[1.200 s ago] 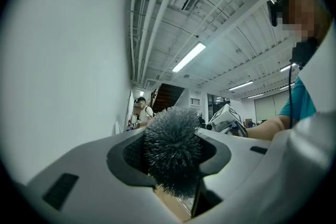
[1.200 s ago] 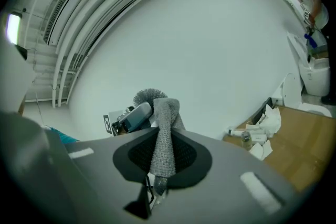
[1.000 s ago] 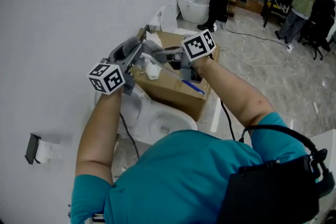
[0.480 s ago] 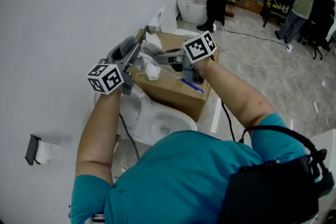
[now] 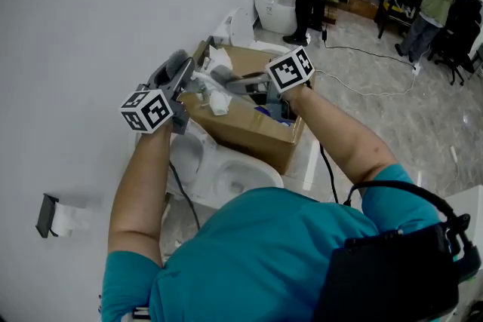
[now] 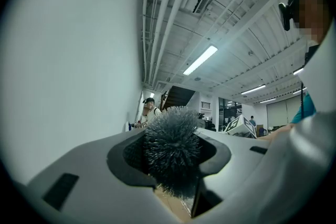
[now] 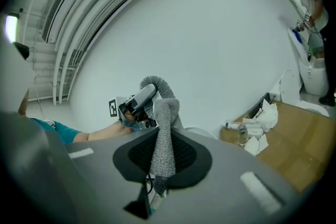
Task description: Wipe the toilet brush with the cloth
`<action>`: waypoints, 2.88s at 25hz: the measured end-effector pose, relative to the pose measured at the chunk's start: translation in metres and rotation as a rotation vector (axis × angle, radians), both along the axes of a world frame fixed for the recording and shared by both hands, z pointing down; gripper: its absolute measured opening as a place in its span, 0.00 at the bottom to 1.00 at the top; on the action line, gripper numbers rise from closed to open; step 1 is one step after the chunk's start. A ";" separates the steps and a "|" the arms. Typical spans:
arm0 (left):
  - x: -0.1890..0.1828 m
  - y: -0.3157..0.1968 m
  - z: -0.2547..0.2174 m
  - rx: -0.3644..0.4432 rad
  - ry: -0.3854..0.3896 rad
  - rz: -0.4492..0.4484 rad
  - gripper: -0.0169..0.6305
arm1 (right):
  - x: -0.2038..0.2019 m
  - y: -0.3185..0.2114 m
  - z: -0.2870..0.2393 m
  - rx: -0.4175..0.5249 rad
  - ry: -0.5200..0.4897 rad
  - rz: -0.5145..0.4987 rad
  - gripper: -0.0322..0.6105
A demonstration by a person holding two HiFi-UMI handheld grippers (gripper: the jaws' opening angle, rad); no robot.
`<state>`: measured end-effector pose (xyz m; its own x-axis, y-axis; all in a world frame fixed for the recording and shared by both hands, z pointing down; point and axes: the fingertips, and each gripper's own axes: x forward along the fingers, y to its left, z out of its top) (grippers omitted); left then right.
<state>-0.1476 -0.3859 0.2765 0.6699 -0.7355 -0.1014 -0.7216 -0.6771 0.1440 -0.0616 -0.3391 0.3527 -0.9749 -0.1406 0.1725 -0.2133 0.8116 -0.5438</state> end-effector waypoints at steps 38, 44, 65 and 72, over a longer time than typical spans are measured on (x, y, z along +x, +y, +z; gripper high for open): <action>-0.037 -0.013 -0.012 -0.006 0.047 -0.088 0.32 | 0.020 0.008 0.024 -0.048 0.058 -0.020 0.08; -0.040 -0.014 -0.012 -0.002 0.053 -0.098 0.32 | 0.026 0.007 0.030 -0.055 0.068 -0.020 0.08; -0.049 -0.016 -0.021 0.014 0.070 -0.118 0.32 | 0.042 0.010 0.041 -0.080 0.076 -0.016 0.08; -0.056 -0.017 -0.023 0.014 0.077 -0.130 0.32 | 0.046 0.012 0.044 -0.086 0.082 -0.015 0.08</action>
<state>-0.2040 -0.4027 0.2534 0.5590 -0.8137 -0.1595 -0.7905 -0.5810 0.1938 -0.0157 -0.3271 0.3969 -0.9590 -0.1077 0.2621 -0.2481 0.7662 -0.5928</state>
